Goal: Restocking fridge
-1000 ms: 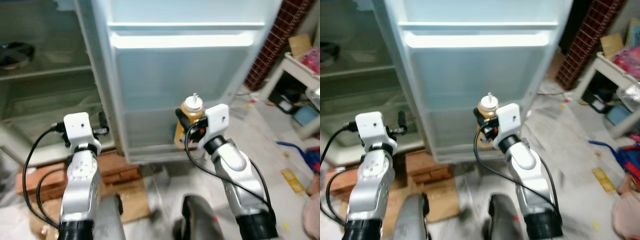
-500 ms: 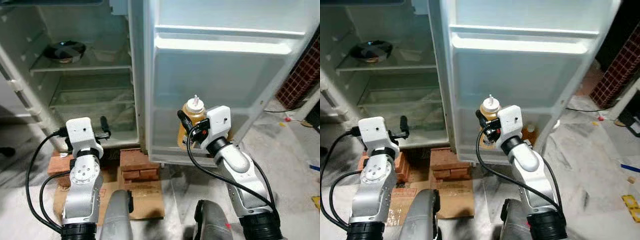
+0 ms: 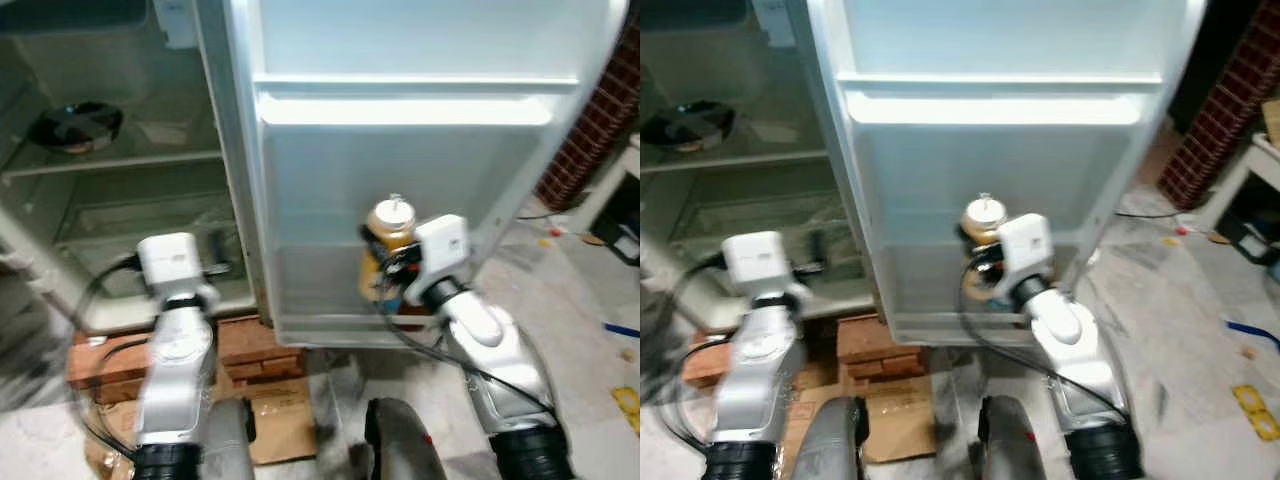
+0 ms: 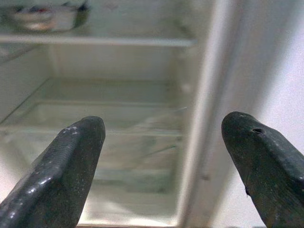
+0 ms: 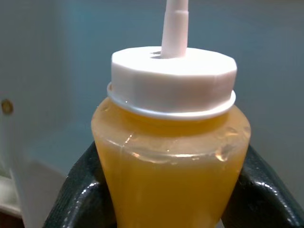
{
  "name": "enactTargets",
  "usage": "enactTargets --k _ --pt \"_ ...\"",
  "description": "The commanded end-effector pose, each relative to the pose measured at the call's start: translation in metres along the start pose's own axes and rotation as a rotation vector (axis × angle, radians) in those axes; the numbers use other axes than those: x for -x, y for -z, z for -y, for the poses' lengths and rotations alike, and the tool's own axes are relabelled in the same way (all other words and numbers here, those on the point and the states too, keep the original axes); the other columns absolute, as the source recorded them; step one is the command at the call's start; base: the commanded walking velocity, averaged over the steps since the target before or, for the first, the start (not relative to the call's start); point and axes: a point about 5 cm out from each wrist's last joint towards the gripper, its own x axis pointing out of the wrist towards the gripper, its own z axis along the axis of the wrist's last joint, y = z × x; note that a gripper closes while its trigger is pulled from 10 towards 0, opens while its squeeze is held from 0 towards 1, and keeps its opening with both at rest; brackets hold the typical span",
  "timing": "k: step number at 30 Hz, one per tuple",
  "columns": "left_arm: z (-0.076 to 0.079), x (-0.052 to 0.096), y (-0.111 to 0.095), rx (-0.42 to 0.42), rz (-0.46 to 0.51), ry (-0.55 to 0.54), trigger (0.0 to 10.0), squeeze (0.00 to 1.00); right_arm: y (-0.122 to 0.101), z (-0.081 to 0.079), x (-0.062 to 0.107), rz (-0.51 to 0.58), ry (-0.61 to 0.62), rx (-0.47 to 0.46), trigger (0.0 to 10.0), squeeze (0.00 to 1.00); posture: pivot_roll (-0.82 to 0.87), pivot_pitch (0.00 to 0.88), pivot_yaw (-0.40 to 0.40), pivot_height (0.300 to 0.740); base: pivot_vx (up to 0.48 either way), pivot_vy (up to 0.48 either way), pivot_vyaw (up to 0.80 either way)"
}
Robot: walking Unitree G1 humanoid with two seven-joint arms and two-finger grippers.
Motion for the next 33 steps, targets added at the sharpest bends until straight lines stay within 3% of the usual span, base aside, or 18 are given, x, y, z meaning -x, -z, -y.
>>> enactTargets --k 1,12,16,21,24,33 --pt "-0.008 -0.001 -0.001 -0.009 0.005 -0.025 10.0 0.00 -0.008 -0.008 -0.004 0.040 -0.036 0.004 10.0 0.00 0.00 0.002 -0.018 0.590 0.000 0.000 0.00" --pt "-0.017 0.005 0.005 -0.021 -0.040 -0.052 10.0 0.00 -0.007 -0.015 -0.004 0.033 -0.090 -0.036 10.0 0.00 0.02 0.011 -0.023 0.581 0.000 0.000 0.00" --pt "-0.026 0.009 0.009 -0.015 -0.075 -0.047 10.0 0.00 -0.007 -0.022 -0.009 0.032 -0.152 -0.046 10.0 0.00 0.04 0.020 -0.027 0.562 0.000 0.000 0.00" --pt "-0.027 0.012 0.004 -0.011 -0.051 -0.023 10.0 0.00 -0.004 -0.034 -0.015 0.016 -0.268 -0.044 10.0 0.00 0.06 0.030 -0.033 0.532 0.000 0.000 0.00" --pt "-0.033 0.018 0.013 0.003 -0.100 -0.033 10.0 0.00 0.000 -0.043 -0.019 0.013 -0.347 -0.015 10.0 0.00 0.06 0.039 -0.034 0.518 0.000 0.000 0.00" --pt "-0.043 0.025 0.019 0.045 -0.173 -0.097 10.0 0.00 0.008 -0.049 -0.037 0.007 -0.394 0.019 10.0 0.00 0.08 0.050 -0.041 0.513 0.000 0.000 0.00"
